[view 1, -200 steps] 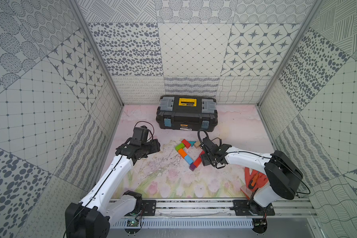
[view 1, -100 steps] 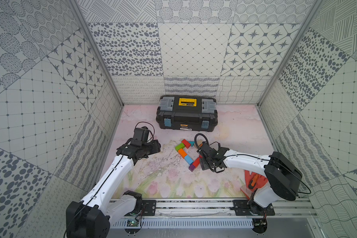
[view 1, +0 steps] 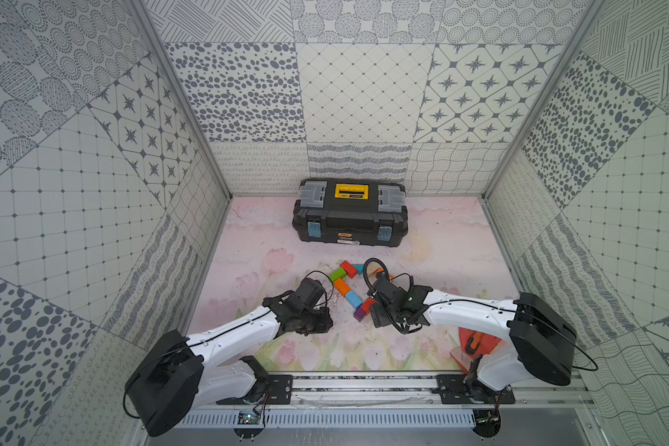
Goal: Assemble a heart with building blocks
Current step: Adjust the building block at the center of the board.
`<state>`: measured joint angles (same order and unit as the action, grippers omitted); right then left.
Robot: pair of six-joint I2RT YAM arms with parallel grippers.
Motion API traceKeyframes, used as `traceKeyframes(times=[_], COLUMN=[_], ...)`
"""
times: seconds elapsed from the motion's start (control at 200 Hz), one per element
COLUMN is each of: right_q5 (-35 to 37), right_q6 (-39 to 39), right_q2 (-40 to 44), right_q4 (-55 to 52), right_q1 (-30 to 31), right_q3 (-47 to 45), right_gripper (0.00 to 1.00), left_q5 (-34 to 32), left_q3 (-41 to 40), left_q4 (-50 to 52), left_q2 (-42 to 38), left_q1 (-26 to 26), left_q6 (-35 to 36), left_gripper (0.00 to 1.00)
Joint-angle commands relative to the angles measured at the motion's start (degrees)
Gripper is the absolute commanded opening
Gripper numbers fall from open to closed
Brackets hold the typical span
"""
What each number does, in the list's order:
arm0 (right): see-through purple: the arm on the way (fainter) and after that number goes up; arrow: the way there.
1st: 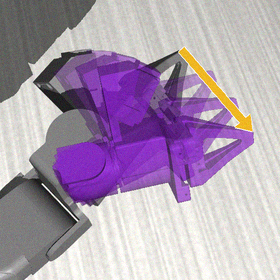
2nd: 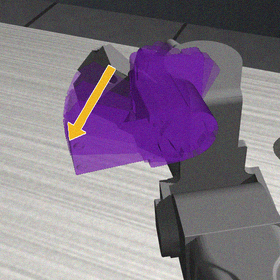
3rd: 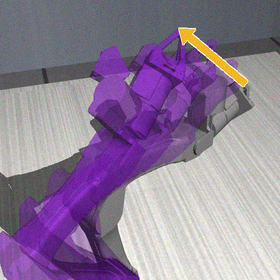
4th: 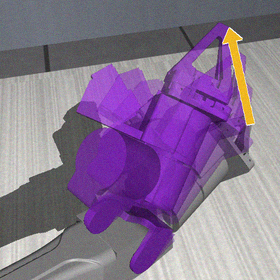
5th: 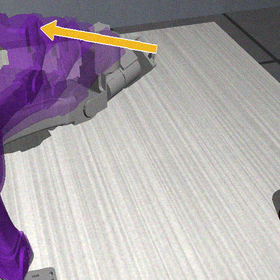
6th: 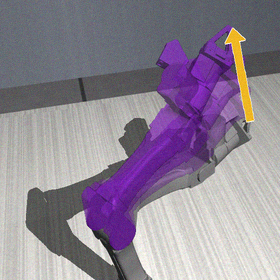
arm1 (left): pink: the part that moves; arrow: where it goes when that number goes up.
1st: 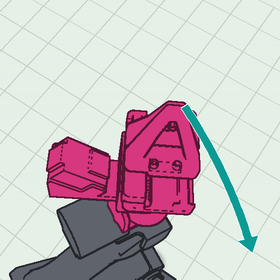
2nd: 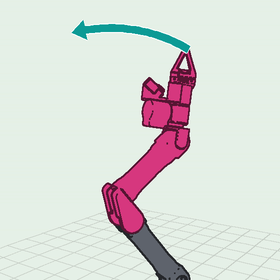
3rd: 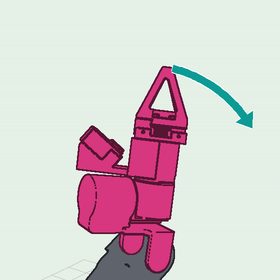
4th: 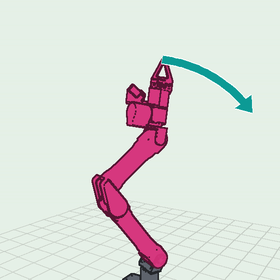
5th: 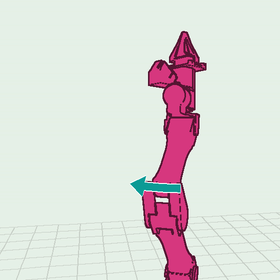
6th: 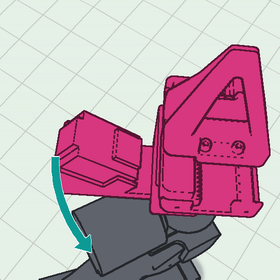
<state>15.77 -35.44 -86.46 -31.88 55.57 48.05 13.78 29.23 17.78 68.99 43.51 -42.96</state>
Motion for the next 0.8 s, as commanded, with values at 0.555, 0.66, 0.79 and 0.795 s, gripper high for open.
traceKeyframes(times=[0.555,0.66,0.79,0.795], right_q5=[-2.2,-2.5,-2.6,-2.7], right_q6=[-7.6,-7.4,-7.2,-7.2], right_q2=[7.1,6.9,6.8,6.8], right_q4=[3.7,4.0,4.0,4.0], right_q1=[-8.7,-8.6,-8.7,-8.7], right_q3=[-7.9,-7.9,-7.9,-7.9], right_gripper=[0.86,0.86,0.86,0.86], left_q5=[9.5,8.7,8.3,8.3], left_q3=[5.5,5.8,5.9,5.9], left_q4=[-22.3,-22.1,-21.9,-21.9], left_q2=[20.4,20.4,20.5,20.5], left_q1=[4.8,4.8,4.5,4.5], left_q6=[-7.6,-7.6,-7.6,-7.6], left_gripper=[0.27,0.27,0.27,0.27])
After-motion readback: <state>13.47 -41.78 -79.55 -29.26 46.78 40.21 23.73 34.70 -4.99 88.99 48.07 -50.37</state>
